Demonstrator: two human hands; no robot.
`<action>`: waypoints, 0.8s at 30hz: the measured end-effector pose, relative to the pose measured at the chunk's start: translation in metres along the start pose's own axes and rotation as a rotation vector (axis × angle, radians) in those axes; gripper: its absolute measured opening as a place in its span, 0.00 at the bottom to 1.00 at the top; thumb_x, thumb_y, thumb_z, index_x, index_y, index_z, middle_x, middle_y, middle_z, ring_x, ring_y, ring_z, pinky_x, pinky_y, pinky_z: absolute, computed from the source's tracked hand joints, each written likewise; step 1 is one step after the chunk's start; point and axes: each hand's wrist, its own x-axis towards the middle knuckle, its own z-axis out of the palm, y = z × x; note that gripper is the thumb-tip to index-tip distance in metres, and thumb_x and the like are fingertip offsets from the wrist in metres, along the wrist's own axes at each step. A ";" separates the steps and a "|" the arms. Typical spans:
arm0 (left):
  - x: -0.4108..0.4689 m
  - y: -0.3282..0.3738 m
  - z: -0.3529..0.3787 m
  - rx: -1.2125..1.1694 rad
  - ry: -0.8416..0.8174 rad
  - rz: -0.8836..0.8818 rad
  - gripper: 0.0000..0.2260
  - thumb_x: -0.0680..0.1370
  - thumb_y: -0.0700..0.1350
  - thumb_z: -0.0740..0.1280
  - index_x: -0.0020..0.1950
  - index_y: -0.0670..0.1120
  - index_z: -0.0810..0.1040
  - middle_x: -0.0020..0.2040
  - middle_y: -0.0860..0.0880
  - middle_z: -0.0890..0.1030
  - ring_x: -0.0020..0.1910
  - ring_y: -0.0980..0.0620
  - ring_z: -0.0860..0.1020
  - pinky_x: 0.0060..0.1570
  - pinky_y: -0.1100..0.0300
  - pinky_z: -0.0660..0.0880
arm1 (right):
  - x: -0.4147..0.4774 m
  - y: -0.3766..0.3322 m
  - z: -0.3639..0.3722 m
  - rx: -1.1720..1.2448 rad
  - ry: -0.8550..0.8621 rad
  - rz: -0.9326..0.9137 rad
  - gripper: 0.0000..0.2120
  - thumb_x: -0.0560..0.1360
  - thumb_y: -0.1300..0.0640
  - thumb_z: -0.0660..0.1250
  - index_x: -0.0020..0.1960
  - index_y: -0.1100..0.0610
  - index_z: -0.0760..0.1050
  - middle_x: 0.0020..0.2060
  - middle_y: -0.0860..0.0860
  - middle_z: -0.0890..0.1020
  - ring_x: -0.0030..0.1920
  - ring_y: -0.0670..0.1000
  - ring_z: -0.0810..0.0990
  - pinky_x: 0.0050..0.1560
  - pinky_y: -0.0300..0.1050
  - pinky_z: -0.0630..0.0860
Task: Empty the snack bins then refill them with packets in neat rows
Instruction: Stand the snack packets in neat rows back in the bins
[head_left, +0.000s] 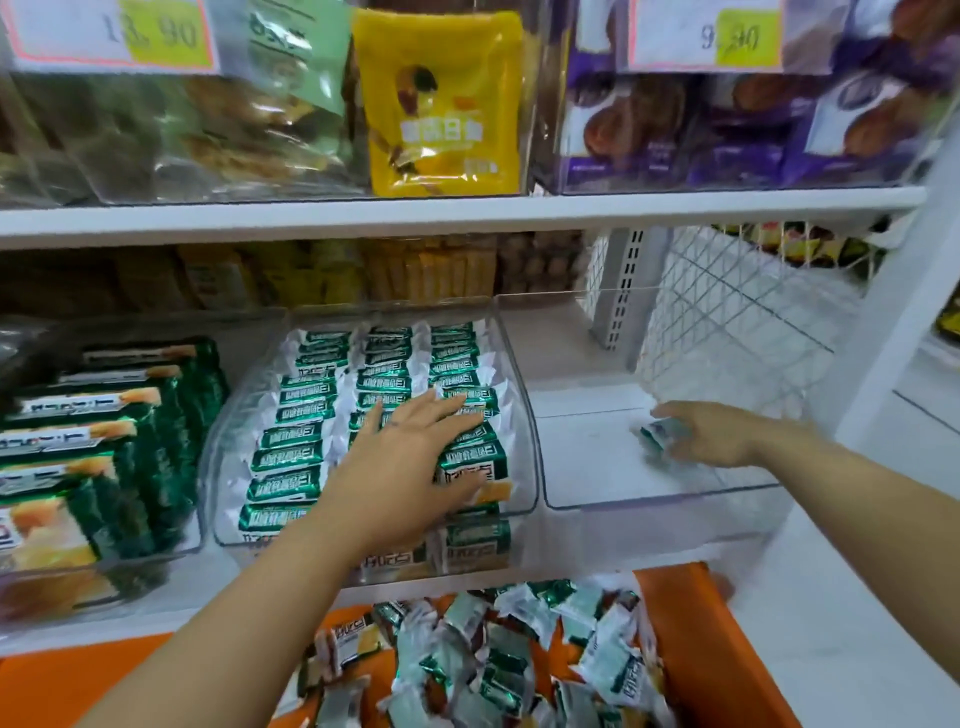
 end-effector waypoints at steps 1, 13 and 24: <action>-0.001 0.001 0.002 0.008 0.021 0.005 0.28 0.77 0.65 0.58 0.76 0.62 0.55 0.77 0.61 0.52 0.77 0.58 0.46 0.75 0.45 0.40 | 0.007 0.000 0.002 -0.018 -0.020 0.002 0.30 0.77 0.54 0.66 0.75 0.54 0.58 0.73 0.54 0.63 0.70 0.54 0.66 0.62 0.40 0.64; -0.004 0.001 0.005 -0.006 0.084 0.012 0.26 0.76 0.64 0.60 0.73 0.62 0.60 0.76 0.61 0.57 0.77 0.58 0.50 0.75 0.48 0.41 | -0.008 -0.022 0.000 0.602 0.153 -0.219 0.13 0.72 0.65 0.71 0.50 0.52 0.73 0.47 0.56 0.78 0.38 0.49 0.76 0.33 0.37 0.74; -0.017 0.006 -0.010 -0.018 0.138 0.012 0.16 0.77 0.56 0.64 0.63 0.58 0.68 0.67 0.61 0.67 0.70 0.58 0.63 0.74 0.49 0.42 | -0.106 -0.100 -0.029 0.647 0.194 -0.581 0.09 0.70 0.54 0.74 0.43 0.46 0.74 0.45 0.52 0.83 0.39 0.56 0.83 0.39 0.52 0.80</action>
